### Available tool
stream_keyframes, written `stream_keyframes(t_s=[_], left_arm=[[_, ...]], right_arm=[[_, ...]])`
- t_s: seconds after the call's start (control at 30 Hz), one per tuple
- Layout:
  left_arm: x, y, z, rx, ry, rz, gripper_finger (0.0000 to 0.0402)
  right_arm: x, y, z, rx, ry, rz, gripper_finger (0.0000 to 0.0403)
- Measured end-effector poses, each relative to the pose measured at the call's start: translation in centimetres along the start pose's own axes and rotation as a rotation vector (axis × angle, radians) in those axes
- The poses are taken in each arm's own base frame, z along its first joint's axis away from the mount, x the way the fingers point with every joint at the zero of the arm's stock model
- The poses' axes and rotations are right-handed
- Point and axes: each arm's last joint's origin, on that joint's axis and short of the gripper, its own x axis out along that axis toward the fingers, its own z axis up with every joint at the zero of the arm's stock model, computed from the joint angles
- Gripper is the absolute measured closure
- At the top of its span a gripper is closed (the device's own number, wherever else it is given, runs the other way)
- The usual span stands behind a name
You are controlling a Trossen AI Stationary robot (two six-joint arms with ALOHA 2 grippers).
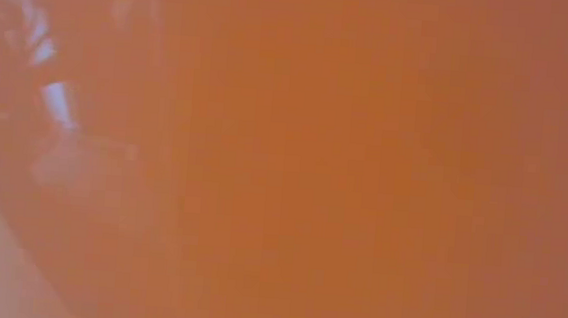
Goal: Pick & Place Mini bowls
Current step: Put the top red bowl on the shelf
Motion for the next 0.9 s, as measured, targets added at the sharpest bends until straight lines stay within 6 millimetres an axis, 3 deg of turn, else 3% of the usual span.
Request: stream_keyframes(t_s=[0.27, 0.47, 0.9], left_arm=[[0.0, 0.0, 0.0, 0.024, 0.001, 0.000, 0.0401], [0.1, 0.1, 0.0, 0.037, 0.003, 0.004, 0.0401], [0.2, 0.0, -0.1, 0.056, 0.004, -0.028, 0.0401]], right_arm=[[-1.3, 0.1, -4.2, 0.054, -0.051, 0.012, 0.0392], [-0.8, -0.1, -5.9, 0.136, -0.066, -0.028, 0.0392], [3.0, -1.1, -5.8, 0.299, -0.024, -0.112, 0.0392]])
